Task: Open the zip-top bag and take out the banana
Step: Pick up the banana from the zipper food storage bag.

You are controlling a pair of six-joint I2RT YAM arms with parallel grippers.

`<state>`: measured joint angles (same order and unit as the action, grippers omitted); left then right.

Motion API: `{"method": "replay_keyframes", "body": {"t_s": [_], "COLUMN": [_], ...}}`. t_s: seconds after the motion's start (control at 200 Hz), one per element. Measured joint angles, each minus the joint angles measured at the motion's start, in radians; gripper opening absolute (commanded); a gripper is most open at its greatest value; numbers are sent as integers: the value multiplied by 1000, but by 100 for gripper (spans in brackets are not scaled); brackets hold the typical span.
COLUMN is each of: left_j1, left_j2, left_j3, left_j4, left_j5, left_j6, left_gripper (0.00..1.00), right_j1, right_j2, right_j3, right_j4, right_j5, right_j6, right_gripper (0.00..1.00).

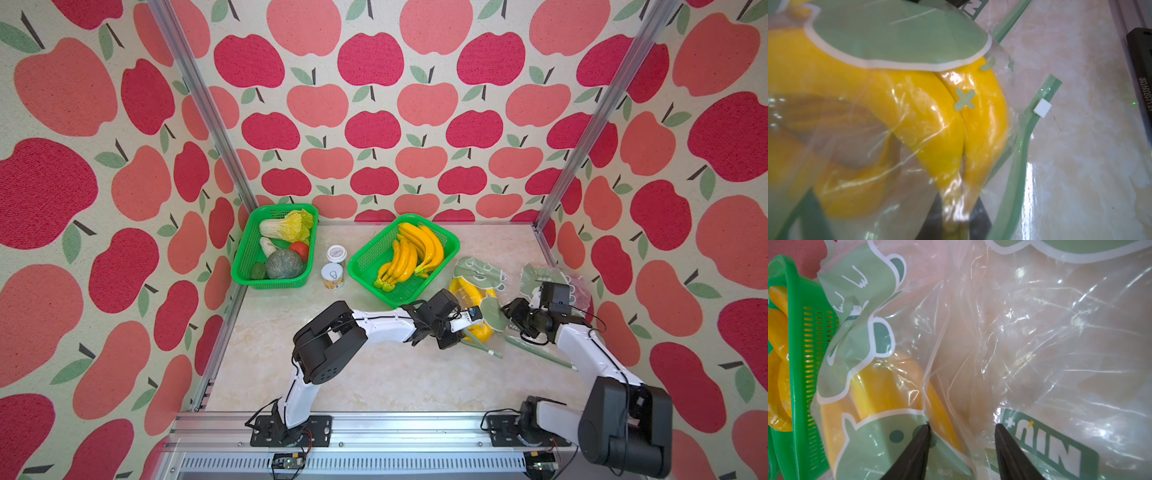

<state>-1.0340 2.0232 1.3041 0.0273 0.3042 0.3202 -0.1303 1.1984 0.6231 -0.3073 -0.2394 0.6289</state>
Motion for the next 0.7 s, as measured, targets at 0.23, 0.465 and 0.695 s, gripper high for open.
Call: {"method": "replay_keyframes", "body": {"t_s": [0.23,0.465,0.695], "left_j1": [-29,-40,-42], "left_j2": [-53,-77,-87], "left_j3": [-68,-113,-127], "left_j4": [1,24,27], "left_j5": [0,0,0], "left_j6": [20,34,34], "left_gripper": [14,14,14], "right_j1": [-116,-120,-50], "right_j2": [29,181,253], "right_j3": [47,130,146], "right_j4": [55,168,174], "right_j5": [-108,-167,-132], "right_j6": [18,46,45], "right_gripper": [68,69,32]}}
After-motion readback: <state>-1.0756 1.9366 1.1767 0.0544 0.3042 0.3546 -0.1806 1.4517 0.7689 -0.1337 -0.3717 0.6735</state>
